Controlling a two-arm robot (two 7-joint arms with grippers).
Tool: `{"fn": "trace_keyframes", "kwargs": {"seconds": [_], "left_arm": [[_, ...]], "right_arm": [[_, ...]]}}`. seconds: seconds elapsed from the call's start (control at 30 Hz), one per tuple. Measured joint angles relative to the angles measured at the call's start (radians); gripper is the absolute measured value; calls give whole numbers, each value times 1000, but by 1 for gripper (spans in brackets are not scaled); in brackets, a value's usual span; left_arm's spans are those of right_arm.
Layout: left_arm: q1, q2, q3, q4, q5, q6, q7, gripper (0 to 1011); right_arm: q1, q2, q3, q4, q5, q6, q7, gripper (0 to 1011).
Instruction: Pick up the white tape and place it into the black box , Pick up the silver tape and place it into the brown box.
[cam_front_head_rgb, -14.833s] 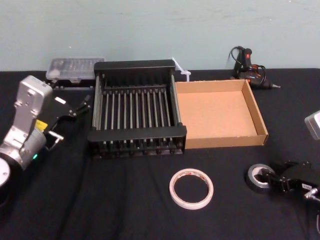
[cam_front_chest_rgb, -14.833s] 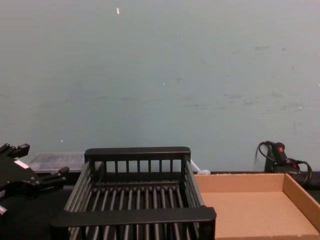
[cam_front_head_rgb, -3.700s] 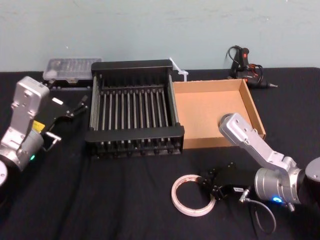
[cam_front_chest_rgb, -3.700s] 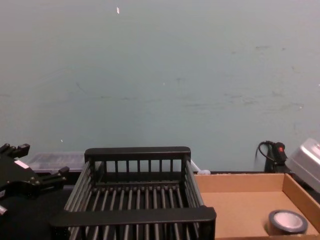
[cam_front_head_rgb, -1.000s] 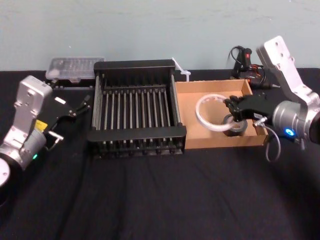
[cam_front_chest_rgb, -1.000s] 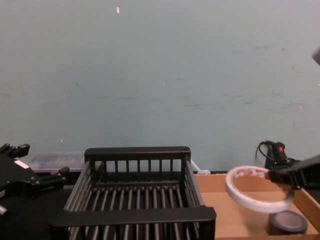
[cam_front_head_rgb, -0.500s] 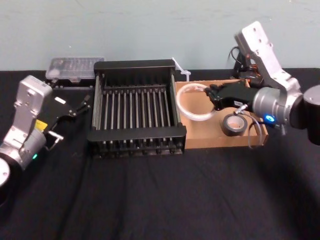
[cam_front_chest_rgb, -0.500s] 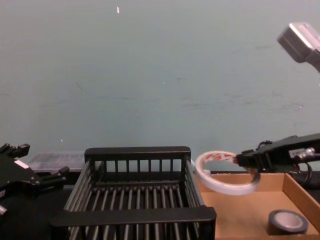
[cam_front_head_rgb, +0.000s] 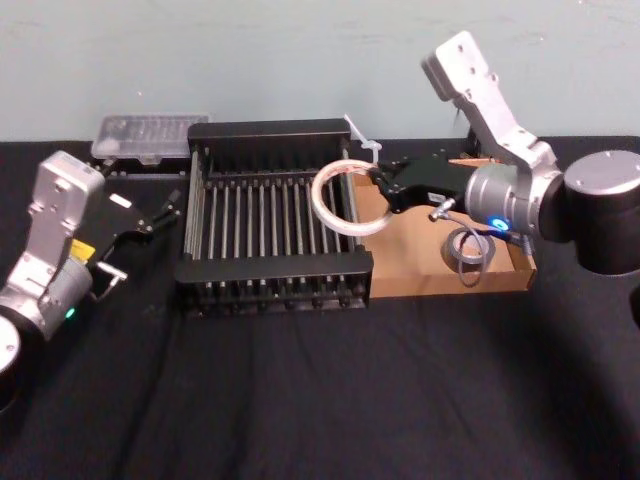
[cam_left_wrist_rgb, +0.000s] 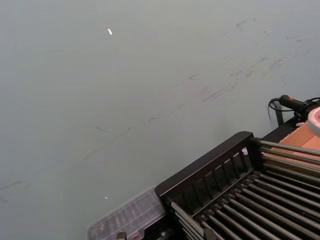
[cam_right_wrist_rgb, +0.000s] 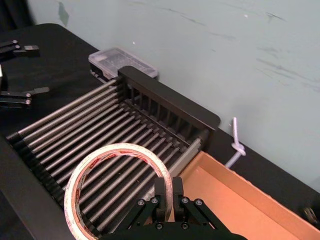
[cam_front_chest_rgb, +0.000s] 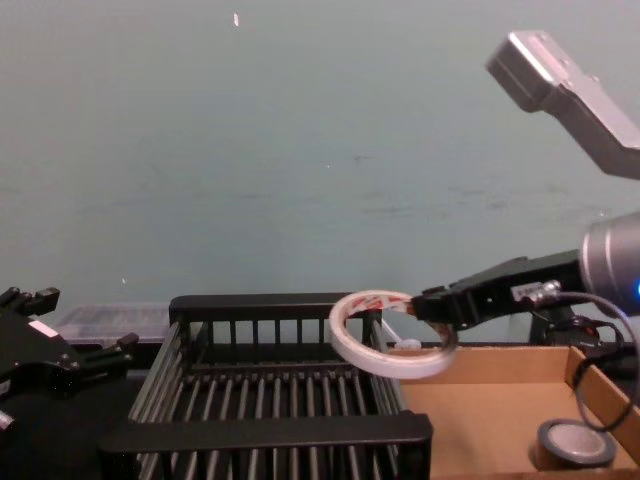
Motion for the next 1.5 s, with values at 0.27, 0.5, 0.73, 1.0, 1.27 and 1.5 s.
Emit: {"fn": "trace_keyframes", "kwargs": {"seconds": [0.27,0.5,0.73,1.0,1.27,1.5], "left_arm": [[0,0,0,0,0,0,0,1001],[0,0,0,0,0,0,0,1001],[0,0,0,0,0,0,0,1001],[0,0,0,0,0,0,0,1001],[0,0,0,0,0,0,0,1001],[0,0,0,0,0,0,0,1001]], "right_arm": [[35,-32,-30,38,-10,-9,11,94],[53,-54,-45,67,-16,-14,12,94],[66,-72,-53,97,-23,-25,12,94],[66,-71,-53,96,-23,-25,11,94],[65,-71,-52,94,-23,-24,11,131],[65,-70,-52,93,-23,-23,11,314]]}}
